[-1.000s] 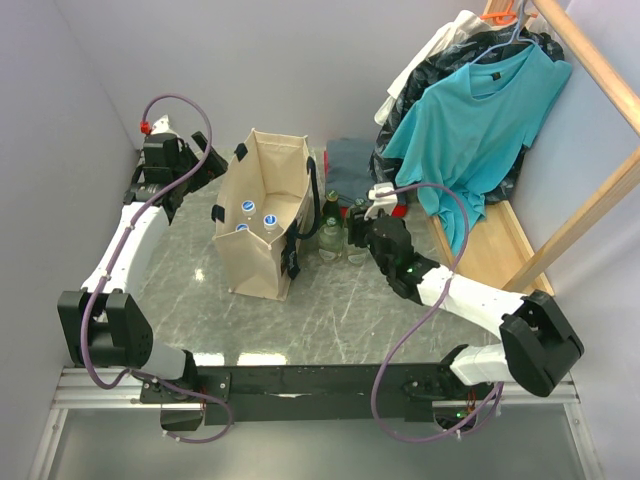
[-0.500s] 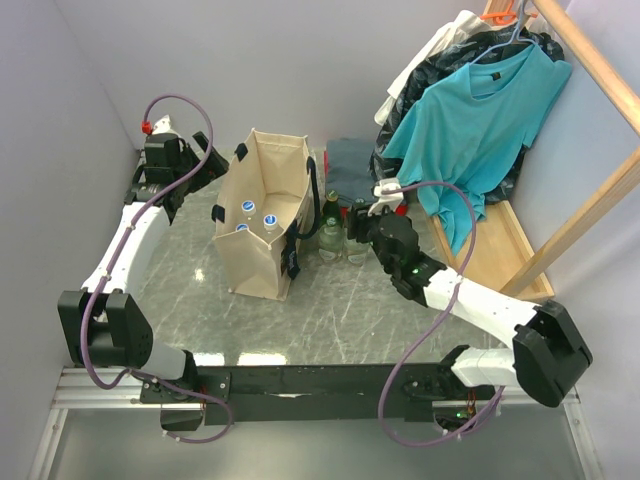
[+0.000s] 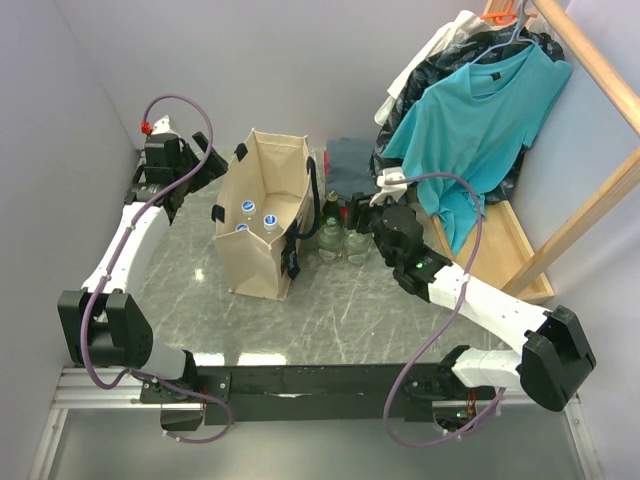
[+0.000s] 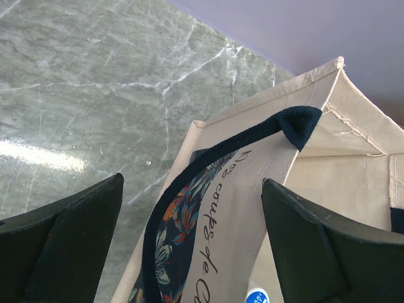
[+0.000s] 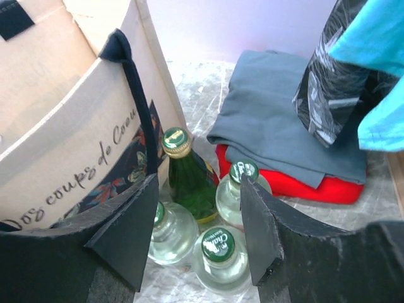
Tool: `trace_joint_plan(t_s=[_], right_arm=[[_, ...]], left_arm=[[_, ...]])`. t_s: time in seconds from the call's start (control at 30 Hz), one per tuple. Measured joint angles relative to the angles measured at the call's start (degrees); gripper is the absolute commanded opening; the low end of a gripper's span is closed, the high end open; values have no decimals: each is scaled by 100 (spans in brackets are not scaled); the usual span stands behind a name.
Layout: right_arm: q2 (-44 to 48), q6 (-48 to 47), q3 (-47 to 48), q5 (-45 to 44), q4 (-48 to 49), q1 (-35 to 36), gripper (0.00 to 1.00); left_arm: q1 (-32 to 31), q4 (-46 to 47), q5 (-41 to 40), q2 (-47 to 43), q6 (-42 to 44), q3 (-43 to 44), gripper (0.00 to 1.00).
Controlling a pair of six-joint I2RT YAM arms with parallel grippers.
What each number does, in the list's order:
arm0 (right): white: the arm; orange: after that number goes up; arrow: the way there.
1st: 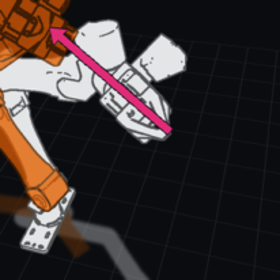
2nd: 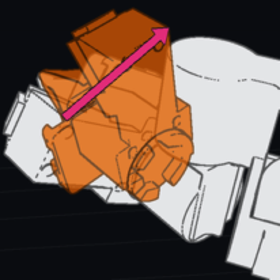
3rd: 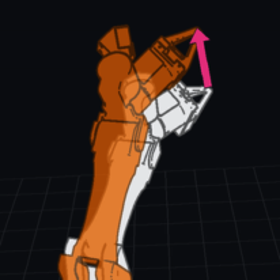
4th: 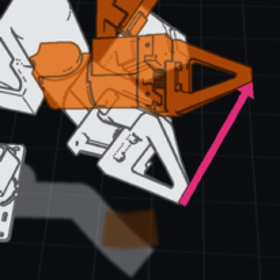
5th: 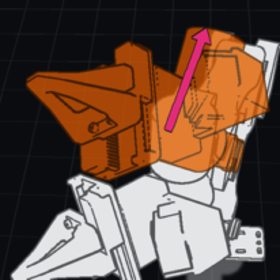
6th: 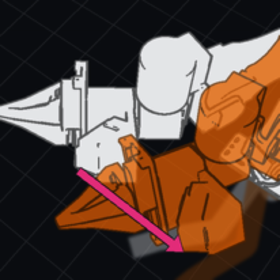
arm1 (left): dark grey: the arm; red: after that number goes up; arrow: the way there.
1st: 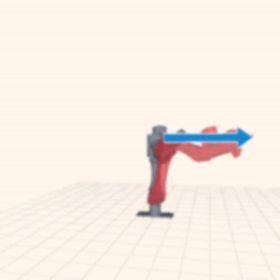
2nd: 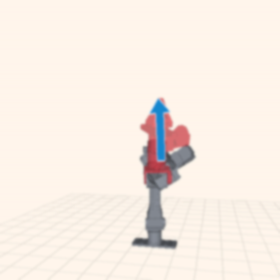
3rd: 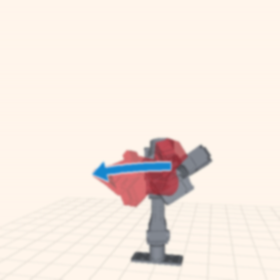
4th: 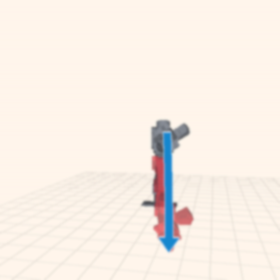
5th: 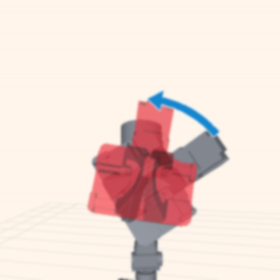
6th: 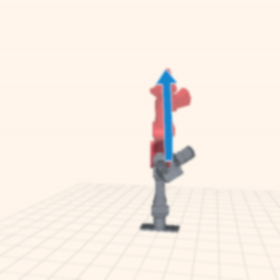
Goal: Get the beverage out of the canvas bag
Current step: Place the drink at the center of the board, then take out the drink from the canvas bag.
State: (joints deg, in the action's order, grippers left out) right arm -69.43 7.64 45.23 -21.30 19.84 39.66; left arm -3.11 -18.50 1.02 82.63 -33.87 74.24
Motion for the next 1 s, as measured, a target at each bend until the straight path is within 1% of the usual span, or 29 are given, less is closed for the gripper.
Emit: trace_joint_plan(t_s=[0.27,0.37,0.53,0.8,1.0], right_arm=[[39,-81,649,208,-492,22,64],[42,-188,887,302,-603,24,67],[-37,-422,1370,487,-960,28,67],[-531,-520,2354,1147,-1499,33,68],[-1307,-601,3403,1853,-1963,63,67]], left_arm=[[0,-22,-42,0,2,0,96],[0,-22,-44,0,2,0,96],[0,-22,-44,0,0,0,96],[0,-22,-44,2,11,0,96],[0,-28,-94,79,22,0,96]])
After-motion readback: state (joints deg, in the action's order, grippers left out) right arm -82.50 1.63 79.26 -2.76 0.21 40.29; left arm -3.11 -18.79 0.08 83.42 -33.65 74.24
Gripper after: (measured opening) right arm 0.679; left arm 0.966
